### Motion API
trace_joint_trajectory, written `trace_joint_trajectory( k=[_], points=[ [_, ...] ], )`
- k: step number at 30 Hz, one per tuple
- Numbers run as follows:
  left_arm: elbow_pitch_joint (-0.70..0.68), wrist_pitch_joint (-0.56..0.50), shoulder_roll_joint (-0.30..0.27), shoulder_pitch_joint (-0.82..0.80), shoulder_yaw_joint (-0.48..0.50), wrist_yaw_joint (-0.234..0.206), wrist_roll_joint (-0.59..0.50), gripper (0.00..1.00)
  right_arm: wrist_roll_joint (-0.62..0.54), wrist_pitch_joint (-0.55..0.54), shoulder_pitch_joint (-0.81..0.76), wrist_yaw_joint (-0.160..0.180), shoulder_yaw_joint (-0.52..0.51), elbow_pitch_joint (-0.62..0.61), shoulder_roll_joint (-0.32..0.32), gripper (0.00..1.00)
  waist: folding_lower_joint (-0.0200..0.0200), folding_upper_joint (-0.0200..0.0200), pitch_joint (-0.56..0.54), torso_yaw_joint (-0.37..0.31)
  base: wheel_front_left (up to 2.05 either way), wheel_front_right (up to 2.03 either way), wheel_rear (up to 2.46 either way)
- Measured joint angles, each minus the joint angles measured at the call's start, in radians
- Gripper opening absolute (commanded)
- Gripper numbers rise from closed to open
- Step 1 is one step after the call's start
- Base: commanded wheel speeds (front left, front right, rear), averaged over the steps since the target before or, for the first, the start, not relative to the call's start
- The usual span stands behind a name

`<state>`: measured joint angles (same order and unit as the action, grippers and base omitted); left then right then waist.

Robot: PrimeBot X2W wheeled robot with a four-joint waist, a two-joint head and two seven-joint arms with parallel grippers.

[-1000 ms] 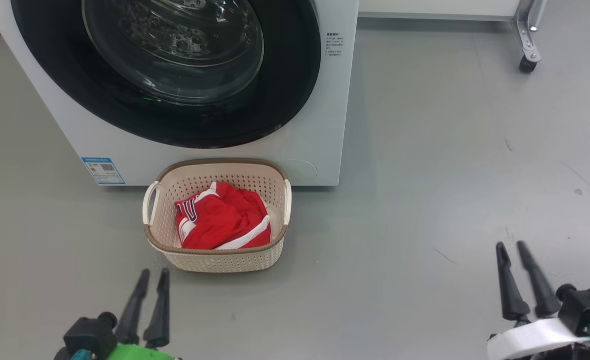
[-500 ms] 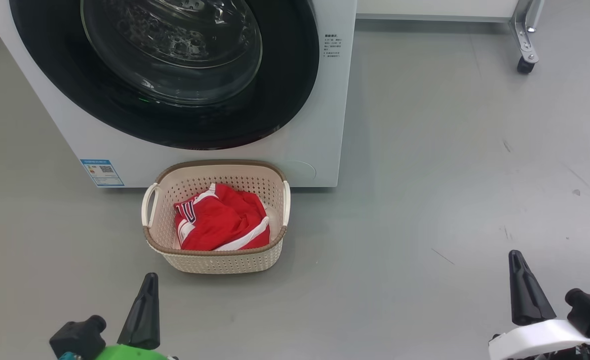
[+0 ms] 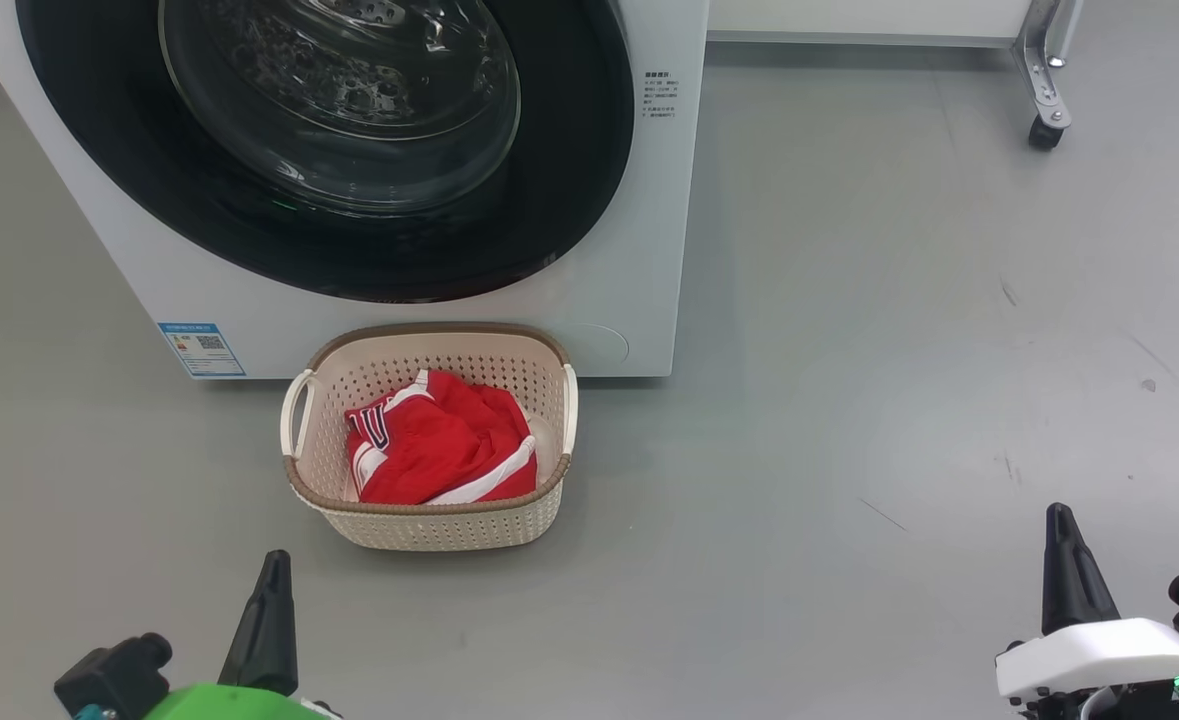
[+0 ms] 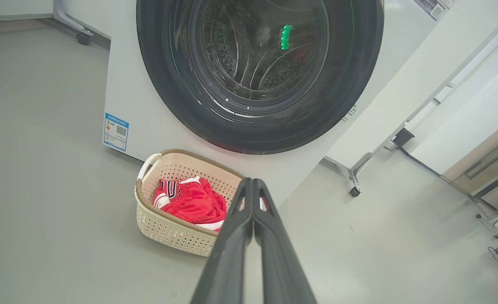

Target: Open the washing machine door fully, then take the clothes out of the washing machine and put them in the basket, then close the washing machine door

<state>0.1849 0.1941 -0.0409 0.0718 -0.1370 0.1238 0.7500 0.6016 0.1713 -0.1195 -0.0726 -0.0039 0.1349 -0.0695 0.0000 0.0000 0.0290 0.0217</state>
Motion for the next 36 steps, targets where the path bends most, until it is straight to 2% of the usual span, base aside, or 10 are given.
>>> trace_joint_trajectory(
  k=[36],
  points=[
    [0.027,-0.111,-0.025,-0.043,0.059,-0.004,0.429,0.00,0.472,-0.126,0.080,-0.023,-0.051,0.066,0.008,0.00,0.0000,0.0000,-0.012,-0.010,0.00,0.00,0.00]
  ],
)
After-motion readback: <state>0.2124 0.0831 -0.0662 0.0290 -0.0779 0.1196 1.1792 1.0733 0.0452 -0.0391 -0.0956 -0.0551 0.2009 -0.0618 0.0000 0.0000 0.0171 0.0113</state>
